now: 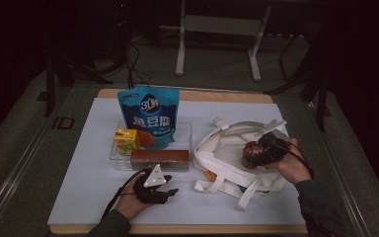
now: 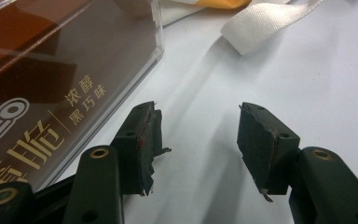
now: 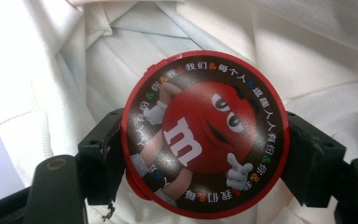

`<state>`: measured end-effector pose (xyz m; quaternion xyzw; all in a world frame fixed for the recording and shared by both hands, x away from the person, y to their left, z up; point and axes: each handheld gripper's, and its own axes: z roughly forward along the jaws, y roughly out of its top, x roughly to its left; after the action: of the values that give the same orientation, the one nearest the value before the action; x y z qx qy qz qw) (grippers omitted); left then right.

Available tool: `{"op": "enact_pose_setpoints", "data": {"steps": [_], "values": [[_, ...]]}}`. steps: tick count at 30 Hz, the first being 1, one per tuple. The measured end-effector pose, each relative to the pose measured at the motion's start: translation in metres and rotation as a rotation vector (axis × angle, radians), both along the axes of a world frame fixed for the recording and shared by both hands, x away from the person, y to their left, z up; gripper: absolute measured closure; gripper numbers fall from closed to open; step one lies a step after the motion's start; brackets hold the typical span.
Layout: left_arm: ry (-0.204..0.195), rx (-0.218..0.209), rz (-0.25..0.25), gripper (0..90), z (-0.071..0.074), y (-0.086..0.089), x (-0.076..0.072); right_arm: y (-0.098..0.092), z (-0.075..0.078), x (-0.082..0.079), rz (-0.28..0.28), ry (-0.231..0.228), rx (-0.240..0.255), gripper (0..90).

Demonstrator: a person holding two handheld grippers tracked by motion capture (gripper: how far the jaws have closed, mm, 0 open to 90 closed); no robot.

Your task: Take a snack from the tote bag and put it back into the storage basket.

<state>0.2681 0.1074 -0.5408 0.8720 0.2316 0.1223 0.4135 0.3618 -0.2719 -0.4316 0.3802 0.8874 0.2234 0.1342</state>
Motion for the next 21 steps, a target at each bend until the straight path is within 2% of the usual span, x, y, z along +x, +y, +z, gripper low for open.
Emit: {"op": "enact_pose_setpoints", "data": {"steps": [21], "values": [[0.0, 0.0, 0.0, 47.2, 0.0, 0.0, 0.0, 0.017, 0.018, -0.005, 0.05, -0.011, 0.015, 25.4]]}}
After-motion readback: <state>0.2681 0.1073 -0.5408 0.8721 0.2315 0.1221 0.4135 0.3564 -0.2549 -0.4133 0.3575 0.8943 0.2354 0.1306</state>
